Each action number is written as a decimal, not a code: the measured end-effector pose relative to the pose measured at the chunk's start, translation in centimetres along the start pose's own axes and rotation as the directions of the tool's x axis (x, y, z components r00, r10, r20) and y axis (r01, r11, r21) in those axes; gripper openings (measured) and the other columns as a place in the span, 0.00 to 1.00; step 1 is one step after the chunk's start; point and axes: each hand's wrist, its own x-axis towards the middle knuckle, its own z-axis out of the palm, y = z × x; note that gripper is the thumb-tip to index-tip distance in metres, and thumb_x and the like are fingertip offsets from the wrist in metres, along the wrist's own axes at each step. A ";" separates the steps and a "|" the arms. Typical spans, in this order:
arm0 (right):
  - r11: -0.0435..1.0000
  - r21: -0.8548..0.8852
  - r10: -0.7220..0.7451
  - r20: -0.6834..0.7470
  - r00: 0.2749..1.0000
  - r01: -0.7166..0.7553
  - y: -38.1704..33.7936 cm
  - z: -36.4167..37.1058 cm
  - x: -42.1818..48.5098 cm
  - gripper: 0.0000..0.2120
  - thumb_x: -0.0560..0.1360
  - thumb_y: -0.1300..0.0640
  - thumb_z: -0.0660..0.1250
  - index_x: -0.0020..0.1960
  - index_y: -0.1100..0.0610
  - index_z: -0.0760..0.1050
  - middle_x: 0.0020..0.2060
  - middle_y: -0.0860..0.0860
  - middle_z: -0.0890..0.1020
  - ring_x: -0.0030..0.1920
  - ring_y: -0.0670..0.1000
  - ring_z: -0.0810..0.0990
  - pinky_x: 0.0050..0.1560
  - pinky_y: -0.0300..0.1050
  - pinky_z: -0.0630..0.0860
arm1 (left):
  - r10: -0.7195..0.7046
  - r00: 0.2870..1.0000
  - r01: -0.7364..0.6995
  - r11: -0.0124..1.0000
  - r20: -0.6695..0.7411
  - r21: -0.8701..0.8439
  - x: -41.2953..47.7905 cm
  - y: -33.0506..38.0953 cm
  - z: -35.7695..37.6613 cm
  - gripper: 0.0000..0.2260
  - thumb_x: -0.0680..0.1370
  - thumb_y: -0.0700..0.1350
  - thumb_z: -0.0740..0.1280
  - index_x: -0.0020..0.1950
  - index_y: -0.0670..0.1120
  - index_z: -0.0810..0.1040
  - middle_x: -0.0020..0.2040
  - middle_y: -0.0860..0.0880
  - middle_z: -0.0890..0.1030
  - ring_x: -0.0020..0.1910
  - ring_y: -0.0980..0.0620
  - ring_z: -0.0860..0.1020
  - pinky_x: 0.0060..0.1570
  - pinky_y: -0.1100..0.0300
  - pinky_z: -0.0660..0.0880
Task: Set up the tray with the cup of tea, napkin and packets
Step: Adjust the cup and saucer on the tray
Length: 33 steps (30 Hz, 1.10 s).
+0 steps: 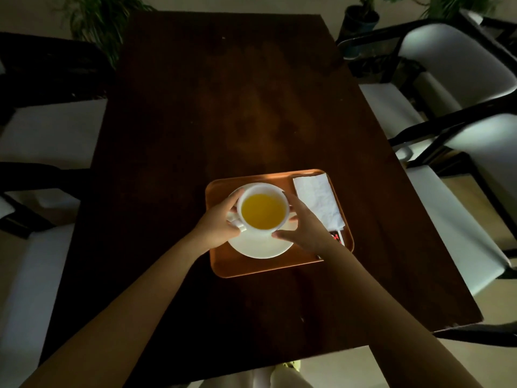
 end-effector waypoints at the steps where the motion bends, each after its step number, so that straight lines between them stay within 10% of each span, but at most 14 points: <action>1: 1.000 -0.001 0.011 -0.011 1.000 -0.011 0.1 0.2 -0.2 0.41 0.64 0.56 0.77 0.71 0.49 0.58 0.67 0.52 0.70 0.61 0.49 0.69 0.54 0.42 0.69 | 0.000 1.000 0.000 1.000 0.017 0.009 0.2 -0.1 -0.1 0.38 0.69 0.30 0.65 0.73 0.57 0.56 0.64 0.48 0.74 0.63 0.50 0.72 0.56 0.55 0.71; 12: 0.992 0.007 0.125 -0.029 0.992 -0.125 -0.5 0.4 -2.0 0.39 0.68 0.58 0.74 0.72 0.52 0.56 0.70 0.53 0.65 0.63 0.51 0.69 0.56 0.44 0.70 | -0.002 0.986 0.017 0.996 0.166 -0.090 0.7 -0.8 -1.4 0.40 0.69 0.36 0.69 0.72 0.62 0.54 0.69 0.54 0.67 0.64 0.55 0.69 0.57 0.57 0.69; 18: 0.914 -0.077 0.352 -0.333 0.875 -0.397 0.1 -0.1 -2.9 0.15 0.74 0.63 0.65 0.61 0.61 0.73 0.56 0.59 0.81 0.52 0.55 0.81 0.47 0.41 0.76 | -0.110 0.962 0.121 0.992 -0.249 0.031 2.5 -0.7 -3.1 0.23 0.74 0.37 0.62 0.69 0.47 0.67 0.66 0.45 0.74 0.63 0.49 0.73 0.60 0.53 0.70; 33: 0.882 0.021 0.452 -0.325 0.831 -0.472 -0.1 2.1 -2.0 0.12 0.76 0.63 0.61 0.59 0.61 0.75 0.50 0.59 0.83 0.48 0.57 0.82 0.53 0.54 0.80 | -0.061 0.940 0.151 0.956 -0.337 0.250 3.8 -1.5 -0.6 0.17 0.74 0.33 0.61 0.61 0.42 0.76 0.57 0.42 0.81 0.55 0.45 0.78 0.50 0.60 0.71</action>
